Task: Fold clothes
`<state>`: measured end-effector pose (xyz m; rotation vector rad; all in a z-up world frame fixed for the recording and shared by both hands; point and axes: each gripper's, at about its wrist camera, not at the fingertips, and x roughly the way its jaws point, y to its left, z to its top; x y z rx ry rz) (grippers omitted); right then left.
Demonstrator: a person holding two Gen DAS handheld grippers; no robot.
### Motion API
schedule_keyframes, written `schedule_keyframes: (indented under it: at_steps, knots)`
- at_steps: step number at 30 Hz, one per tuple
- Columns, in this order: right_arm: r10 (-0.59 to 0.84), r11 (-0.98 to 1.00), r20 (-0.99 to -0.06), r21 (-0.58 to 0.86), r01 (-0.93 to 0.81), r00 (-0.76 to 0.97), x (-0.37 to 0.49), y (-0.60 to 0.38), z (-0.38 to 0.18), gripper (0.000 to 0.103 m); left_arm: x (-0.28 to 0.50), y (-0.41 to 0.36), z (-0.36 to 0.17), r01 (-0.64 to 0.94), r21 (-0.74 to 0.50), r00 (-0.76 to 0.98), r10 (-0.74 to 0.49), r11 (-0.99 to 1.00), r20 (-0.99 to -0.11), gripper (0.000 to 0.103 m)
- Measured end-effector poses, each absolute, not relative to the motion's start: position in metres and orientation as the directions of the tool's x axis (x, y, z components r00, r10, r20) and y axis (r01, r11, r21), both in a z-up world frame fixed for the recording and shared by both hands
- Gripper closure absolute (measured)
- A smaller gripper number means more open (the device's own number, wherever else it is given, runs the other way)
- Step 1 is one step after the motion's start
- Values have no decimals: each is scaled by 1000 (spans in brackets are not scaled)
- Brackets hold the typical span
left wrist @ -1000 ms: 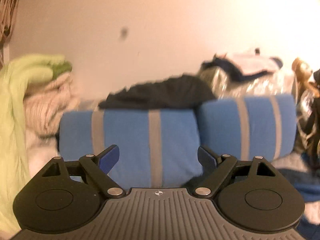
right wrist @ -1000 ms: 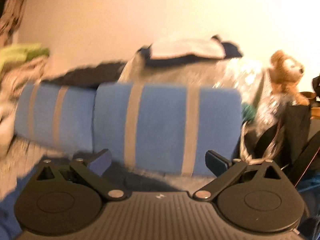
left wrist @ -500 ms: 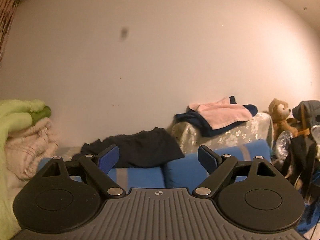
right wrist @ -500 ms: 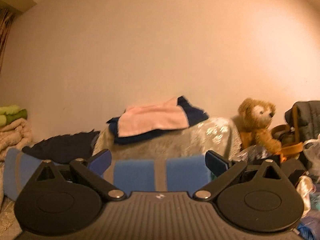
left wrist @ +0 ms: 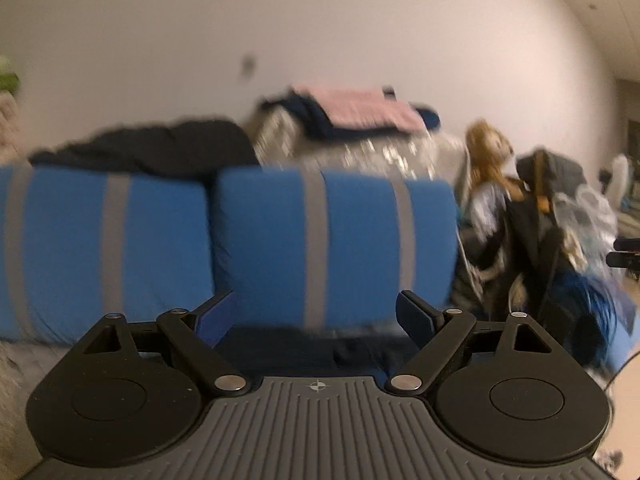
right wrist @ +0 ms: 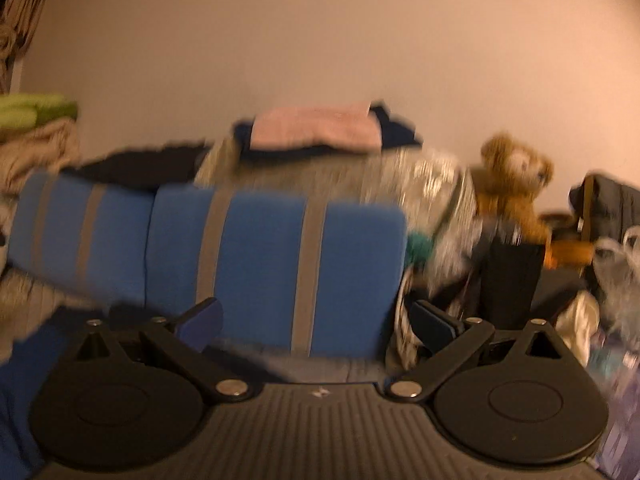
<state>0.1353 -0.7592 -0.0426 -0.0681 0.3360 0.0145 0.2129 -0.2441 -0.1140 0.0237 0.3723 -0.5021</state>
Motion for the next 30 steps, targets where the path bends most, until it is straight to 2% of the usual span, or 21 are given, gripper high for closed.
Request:
schedule_keyframes:
  at_steps: [4,10,16,24,26,30]
  knots:
    - [11,1000,-386,6,-10,922,113,-774,-92,0,218,-261,-154,508,-101,765,-502,855,-402,16]
    - [-45,988,-415,114,101,909,81,-813,-145,0,222,-276,-200,530,-156,706,-536,833,-463,16]
    - [-120,940,-463,231,250,878,57,-862,-178,3,222,-281,-225,553,-172,692,-564,816,-451,16]
    - [-306,897,-529,118,425,792,49,-904,-217,31,223,-272,-241,545,-220,714,-585,809,-384,16]
    - [-336,887,-546,90,453,768,53,-914,-229,46,224,-270,-243,541,-232,720,-588,809,-370,16]
    - [-348,880,-548,90,467,761,66,-928,-246,57,226,-265,-245,528,-261,726,-589,808,-355,16]
